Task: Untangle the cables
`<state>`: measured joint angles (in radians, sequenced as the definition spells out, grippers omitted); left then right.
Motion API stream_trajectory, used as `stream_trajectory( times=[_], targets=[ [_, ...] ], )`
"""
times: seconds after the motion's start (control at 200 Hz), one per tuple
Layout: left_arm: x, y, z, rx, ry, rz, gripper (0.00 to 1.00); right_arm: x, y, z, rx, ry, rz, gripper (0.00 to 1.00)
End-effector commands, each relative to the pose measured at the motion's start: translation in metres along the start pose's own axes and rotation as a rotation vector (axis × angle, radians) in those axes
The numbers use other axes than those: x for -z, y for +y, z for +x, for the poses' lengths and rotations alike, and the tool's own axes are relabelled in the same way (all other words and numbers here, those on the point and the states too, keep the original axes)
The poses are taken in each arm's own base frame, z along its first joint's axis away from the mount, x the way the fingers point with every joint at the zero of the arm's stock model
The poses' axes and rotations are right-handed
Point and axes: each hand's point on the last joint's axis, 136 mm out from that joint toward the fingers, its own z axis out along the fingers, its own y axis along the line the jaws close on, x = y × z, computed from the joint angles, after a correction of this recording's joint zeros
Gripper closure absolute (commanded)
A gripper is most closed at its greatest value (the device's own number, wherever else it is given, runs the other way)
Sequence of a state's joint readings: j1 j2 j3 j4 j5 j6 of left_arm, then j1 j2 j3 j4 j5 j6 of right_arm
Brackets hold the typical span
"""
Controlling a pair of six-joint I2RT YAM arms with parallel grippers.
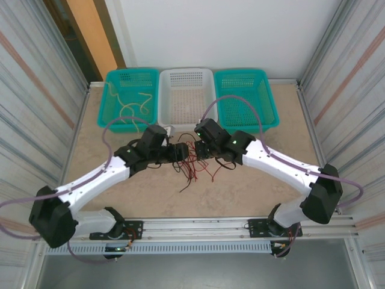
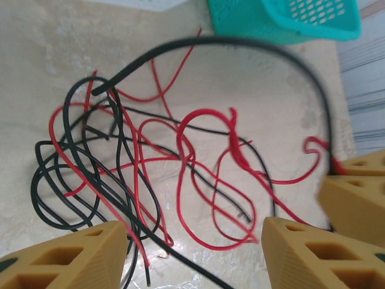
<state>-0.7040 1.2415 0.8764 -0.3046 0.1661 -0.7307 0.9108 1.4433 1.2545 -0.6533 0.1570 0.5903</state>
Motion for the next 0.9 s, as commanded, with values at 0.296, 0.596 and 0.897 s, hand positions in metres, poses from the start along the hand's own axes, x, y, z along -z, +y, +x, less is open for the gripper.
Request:
stream_trajectory(
  times=[0.296,0.596,0.897],
  targets=[
    [0.03,0.02,-0.003,-0.046,-0.039,-0.135,0.44,-0.009,-0.064,0.05,-0.125,0.188,0.183,0.48],
    [0.043,0.037,0.003,-0.048,-0.055,-0.14,0.43,-0.054,-0.108,0.103,-0.286,0.336,0.285,0.54],
    [0.047,0.03,0.002,-0.043,-0.071,-0.096,0.44,-0.068,-0.156,0.096,-0.417,0.306,0.405,0.57]
  ],
)
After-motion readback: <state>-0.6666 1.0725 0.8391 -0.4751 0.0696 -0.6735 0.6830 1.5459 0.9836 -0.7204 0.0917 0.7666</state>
